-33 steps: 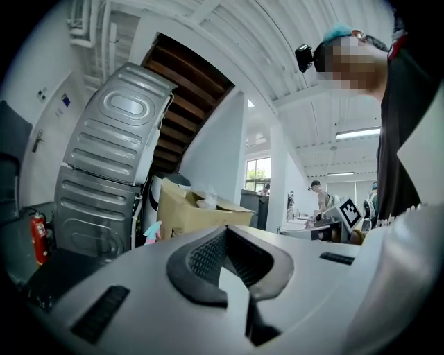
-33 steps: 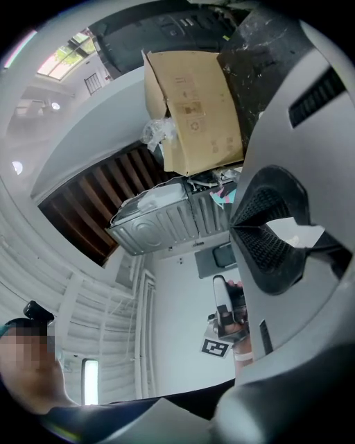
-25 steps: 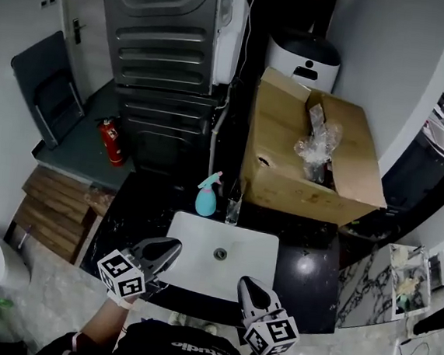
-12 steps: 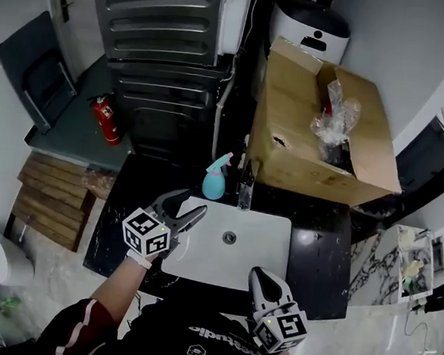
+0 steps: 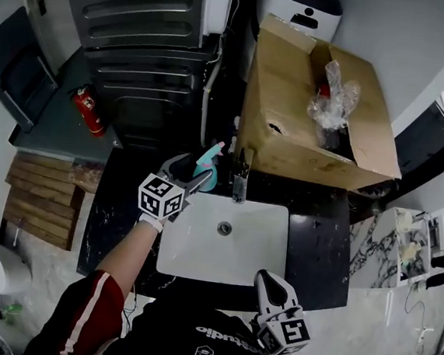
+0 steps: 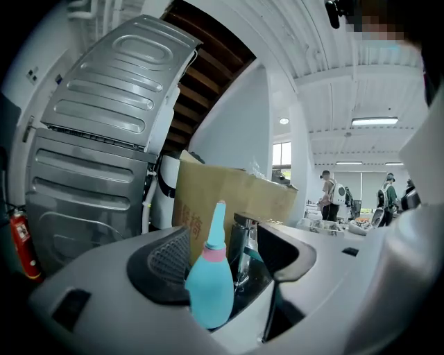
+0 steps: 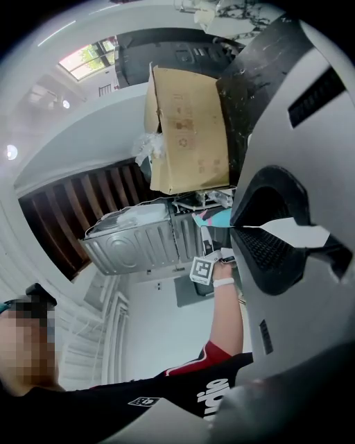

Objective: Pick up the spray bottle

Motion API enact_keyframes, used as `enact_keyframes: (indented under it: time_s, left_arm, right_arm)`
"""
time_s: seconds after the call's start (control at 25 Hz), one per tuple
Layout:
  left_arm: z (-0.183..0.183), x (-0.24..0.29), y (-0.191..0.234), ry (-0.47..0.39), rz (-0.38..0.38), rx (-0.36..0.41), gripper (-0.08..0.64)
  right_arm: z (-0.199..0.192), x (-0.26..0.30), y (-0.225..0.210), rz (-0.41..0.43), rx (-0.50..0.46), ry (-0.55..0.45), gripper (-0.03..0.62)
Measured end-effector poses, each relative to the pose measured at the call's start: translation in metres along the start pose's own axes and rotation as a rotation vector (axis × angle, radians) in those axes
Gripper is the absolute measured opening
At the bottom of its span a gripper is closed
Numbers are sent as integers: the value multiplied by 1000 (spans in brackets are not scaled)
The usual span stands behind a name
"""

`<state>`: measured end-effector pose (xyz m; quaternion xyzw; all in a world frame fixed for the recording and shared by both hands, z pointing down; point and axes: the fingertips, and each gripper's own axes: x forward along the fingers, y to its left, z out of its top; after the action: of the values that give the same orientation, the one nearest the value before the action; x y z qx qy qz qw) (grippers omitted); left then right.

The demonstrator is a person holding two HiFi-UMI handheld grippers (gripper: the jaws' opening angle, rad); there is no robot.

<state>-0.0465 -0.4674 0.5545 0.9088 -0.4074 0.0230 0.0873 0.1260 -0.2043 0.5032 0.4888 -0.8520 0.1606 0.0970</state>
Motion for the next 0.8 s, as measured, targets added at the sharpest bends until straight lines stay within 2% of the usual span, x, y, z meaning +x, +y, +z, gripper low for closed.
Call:
enact_keyframes:
  time_s: [0.36,0.48,0.8]
  left_arm:
    - [-1,53,13,3,-31,53,293]
    - [2,60,13,-10,-37,83,268]
    - [14,68,17,-38,-45,94,182]
  right_arm:
    - [-8,-14,-15,-89,25,6,40]
    - [-9,-20,-19,-113,19,7,40]
    - [-10,-36,-32,-176,42,-3,40]
